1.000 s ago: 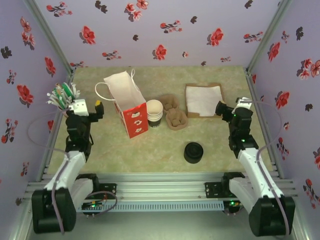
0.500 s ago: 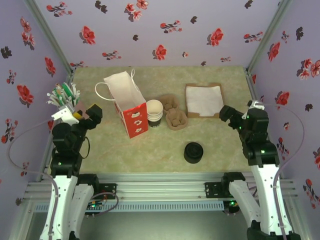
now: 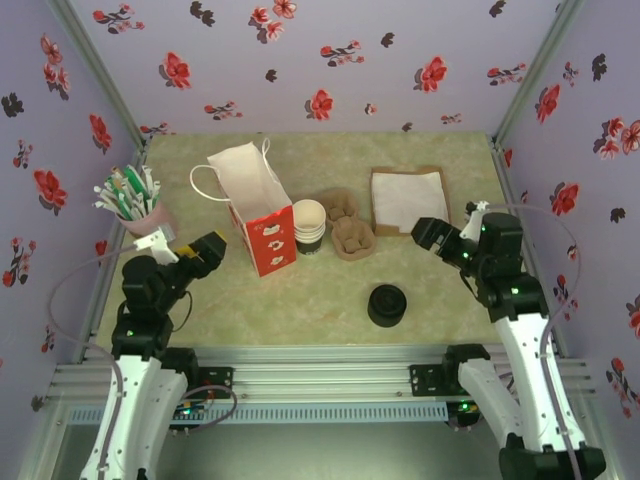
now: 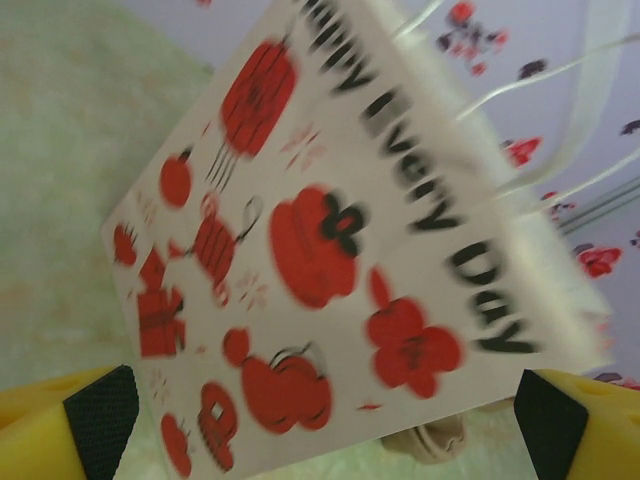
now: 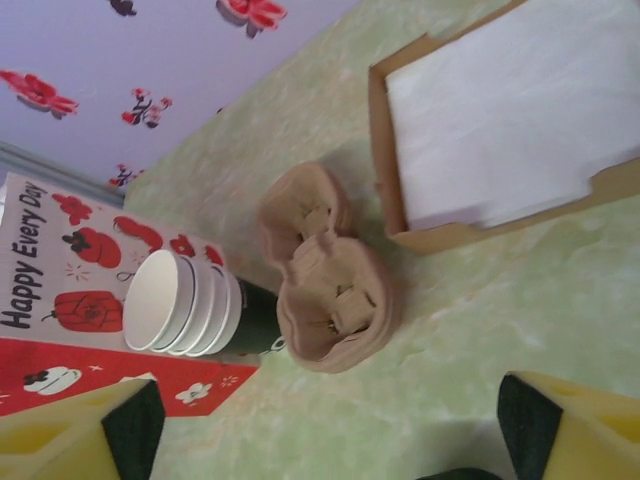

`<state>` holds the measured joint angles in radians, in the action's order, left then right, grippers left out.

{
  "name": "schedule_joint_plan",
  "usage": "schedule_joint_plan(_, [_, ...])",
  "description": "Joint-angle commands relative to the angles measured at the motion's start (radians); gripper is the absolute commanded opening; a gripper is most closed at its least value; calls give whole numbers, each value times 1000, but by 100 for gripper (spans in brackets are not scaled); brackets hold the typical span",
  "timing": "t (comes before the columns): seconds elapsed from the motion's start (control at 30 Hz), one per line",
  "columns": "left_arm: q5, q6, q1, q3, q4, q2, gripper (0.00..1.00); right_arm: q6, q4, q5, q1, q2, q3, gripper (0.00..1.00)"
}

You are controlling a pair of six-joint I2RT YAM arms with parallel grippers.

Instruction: Pack the takeout coffee

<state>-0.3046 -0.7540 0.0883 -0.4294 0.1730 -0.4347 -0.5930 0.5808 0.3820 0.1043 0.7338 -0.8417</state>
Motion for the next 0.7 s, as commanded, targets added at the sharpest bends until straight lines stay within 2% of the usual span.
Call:
schedule_joint_plan(0.0, [-22,-79,7,54,-80,-45,99,-44,-94,59,46,39,12,83])
schedule_joint_plan(0.2, [-82,-45,8,119,-176,-98,99,-42,-144,-2,196,146,-19,73])
schedule_joint_plan(0.3, [-97,-39,10,124,-223,-129,99,-27,-160,-67,310,233,-68,68])
schedule_joint_plan(0.5, [-111,-21,33,176,-285,-136,99,3,-164,-190,510,424,-209,53])
schedule_joint_plan(0.57, [-111,-14,49,179,-287,-132,99,3,-158,-221,543,487,-256,48])
schedule_joint_plan(0.67, [-106,9,87,176,-284,-123,99,-3,-126,-280,563,565,-329,46])
